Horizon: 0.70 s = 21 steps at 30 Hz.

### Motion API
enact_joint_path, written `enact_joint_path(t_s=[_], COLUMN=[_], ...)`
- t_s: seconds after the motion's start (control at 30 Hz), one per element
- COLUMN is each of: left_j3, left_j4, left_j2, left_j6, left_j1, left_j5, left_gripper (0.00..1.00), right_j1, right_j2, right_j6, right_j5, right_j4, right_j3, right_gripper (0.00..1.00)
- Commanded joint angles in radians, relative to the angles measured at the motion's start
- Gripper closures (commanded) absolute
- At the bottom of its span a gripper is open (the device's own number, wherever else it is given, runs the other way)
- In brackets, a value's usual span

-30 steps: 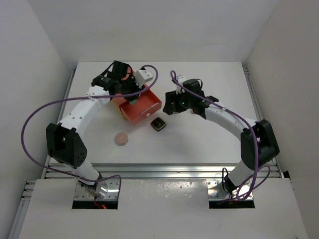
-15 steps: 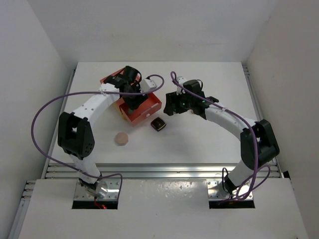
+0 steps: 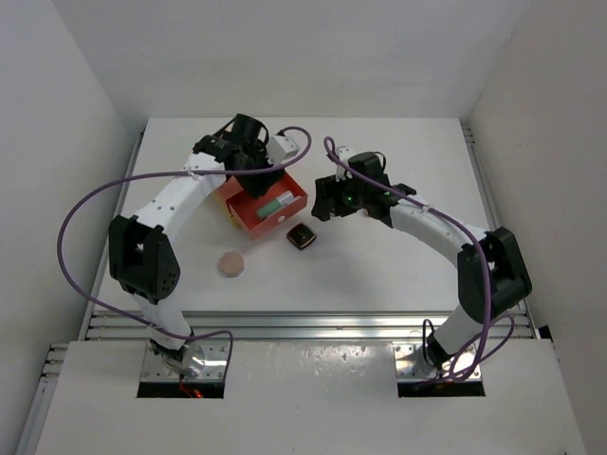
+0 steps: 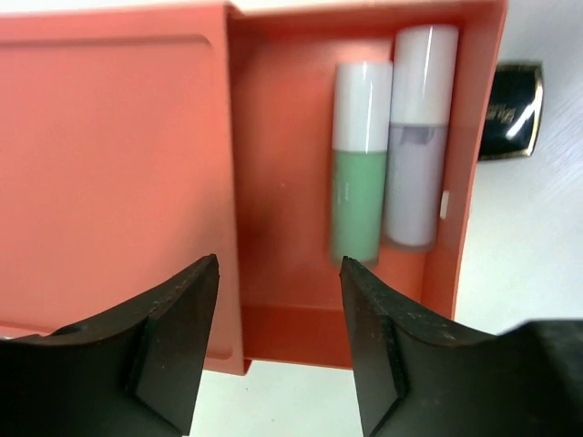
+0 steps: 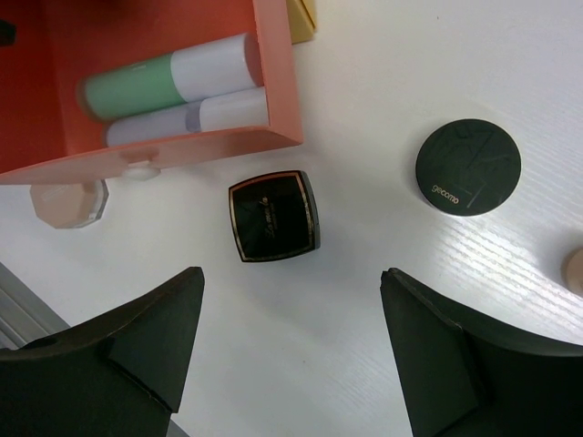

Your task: Organize the makeup

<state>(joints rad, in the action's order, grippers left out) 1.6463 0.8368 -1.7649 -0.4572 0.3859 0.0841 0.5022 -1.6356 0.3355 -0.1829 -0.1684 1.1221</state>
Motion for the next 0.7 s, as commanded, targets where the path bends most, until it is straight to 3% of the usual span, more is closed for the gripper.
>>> enact_joint_path(t_s=[0.0, 0.13, 0.23, 0.33, 0.57, 0.67], left_j3=[0.084, 0.156, 0.237, 0.282, 0.271, 0.224], left_j4=[-0.016, 0.002, 0.002, 0.002, -0.031, -0.100], left_j2=[0.021, 0.030, -0.011, -0.060, -0.173, -0.188], left_j6=[0.040, 0.086, 0.190, 0.201, 0.229, 0.229], left_j1=[0.004, -0.016, -0.106, -0.202, -0.349, -0.360], left_j5=[0.043, 0.108, 0.160, 0.169, 0.157, 0.157], left_gripper=[0.39, 0.41, 0.42, 0.42, 0.43, 0.43], right_j1=[0.006, 0.009, 0.007, 0.009, -0.016, -0.062], right_j2=[0.026, 0.033, 0.042, 0.054, 0.082, 0.080], right_j6=[-0.018, -0.020, -0.027, -0.035, -0.052, -0.043], right_j5=[0.006, -0.003, -0.009, 0.003, 0.101, 0.170], right_j4=[0.010, 0.006, 0.001, -0.014, -0.066, -0.109], right_j3=[0.027, 0.030, 0.030, 0.027, 0.045, 0.074], right_gripper=[0.21, 0.21, 0.21, 0.21, 0.21, 0.21])
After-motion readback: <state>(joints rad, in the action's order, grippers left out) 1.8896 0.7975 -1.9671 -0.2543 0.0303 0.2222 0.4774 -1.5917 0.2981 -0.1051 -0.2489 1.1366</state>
